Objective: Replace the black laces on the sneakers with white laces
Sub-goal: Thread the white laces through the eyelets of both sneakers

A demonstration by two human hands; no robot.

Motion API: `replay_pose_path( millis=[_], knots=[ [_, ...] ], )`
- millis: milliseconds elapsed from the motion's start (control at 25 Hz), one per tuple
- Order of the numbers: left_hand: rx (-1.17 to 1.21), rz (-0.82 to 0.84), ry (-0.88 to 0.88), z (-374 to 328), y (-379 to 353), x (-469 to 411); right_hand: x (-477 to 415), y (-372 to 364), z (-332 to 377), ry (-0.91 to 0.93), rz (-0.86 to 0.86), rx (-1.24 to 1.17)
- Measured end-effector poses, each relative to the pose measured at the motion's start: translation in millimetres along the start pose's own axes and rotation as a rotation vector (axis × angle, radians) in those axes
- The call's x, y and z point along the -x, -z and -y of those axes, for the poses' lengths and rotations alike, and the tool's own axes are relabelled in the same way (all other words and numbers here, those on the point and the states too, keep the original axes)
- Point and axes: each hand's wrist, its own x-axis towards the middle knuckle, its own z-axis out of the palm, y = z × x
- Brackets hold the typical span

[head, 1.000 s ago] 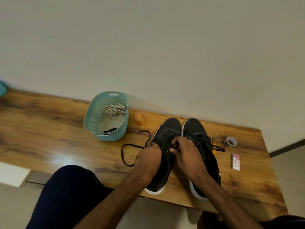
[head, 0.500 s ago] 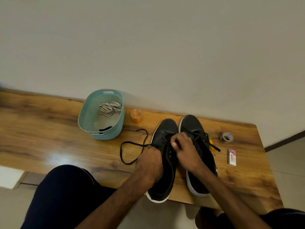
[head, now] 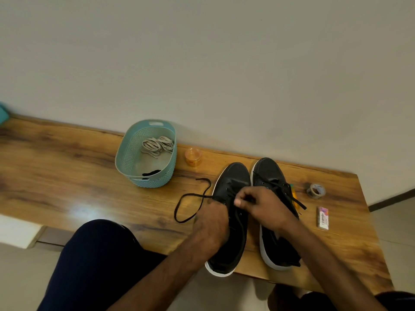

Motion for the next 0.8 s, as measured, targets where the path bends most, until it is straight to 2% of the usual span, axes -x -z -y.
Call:
replay_pose_path(
  millis=[80, 120, 160, 200, 280, 320, 360, 400, 480, 560, 600, 640, 680, 760, 800],
  knots=[
    [0.002, 0.002, 0.016, 2.7, -0.7, -1.7, 3.5, 18.9, 1.0, -0.176, 0.057, -0.586],
    [0.006, 0.002, 0.021, 3.4, -1.2, -2.9, 5.6, 28.5, 1.7, -0.212, 0.063, -0.726],
    [0.006, 0.004, 0.021, 3.3, -1.7, -3.7, 6.5, 34.2, 1.3, -0.204, 0.048, -0.676],
    [-0.002, 0.004, 0.016, 2.6, -2.2, -4.3, 7.5, 35.3, 1.5, -0.166, 0.032, -0.469],
    [-0.032, -0.006, 0.001, 0.0, -3.5, -3.9, 8.0, 26.7, -1.4, -0.095, -0.015, 0.137],
    [-0.057, -0.018, -0.003, -0.8, -4.4, -3.4, 6.8, 20.3, -3.0, -0.041, -0.020, 0.360],
    [-0.096, -0.033, -0.008, -1.2, -5.0, -2.6, 6.0, 15.0, -2.1, 0.006, -0.028, 0.447],
    [-0.140, -0.050, -0.012, -1.6, -5.7, -1.7, 5.4, 12.6, -3.6, 0.047, -0.028, 0.432],
    [-0.214, -0.078, -0.012, -2.0, -7.4, 0.3, 5.4, 18.5, -3.0, 0.104, -0.021, 0.064],
    [-0.264, -0.079, -0.006, -3.3, -8.4, 1.7, 9.5, 41.5, 1.7, 0.134, -0.034, -0.563],
    [-0.273, -0.082, -0.003, -3.4, -9.7, 0.6, 11.8, 53.7, 3.8, 0.119, -0.057, -0.756],
    [-0.275, -0.082, -0.004, -3.4, -10.9, -0.7, 13.1, 62.4, 1.5, 0.082, -0.113, -0.763],
    [-0.281, -0.082, -0.008, -3.4, -11.5, -1.7, 13.5, 67.5, -1.7, 0.026, -0.174, -0.542],
    [-0.300, -0.084, -0.015, -3.4, -11.8, -2.0, 9.5, 59.4, -12.7, -0.057, -0.315, 0.274],
    [-0.307, -0.079, -0.016, -3.6, -11.2, -1.3, 8.2, 47.4, -13.8, -0.006, -0.385, 0.506]
  ],
)
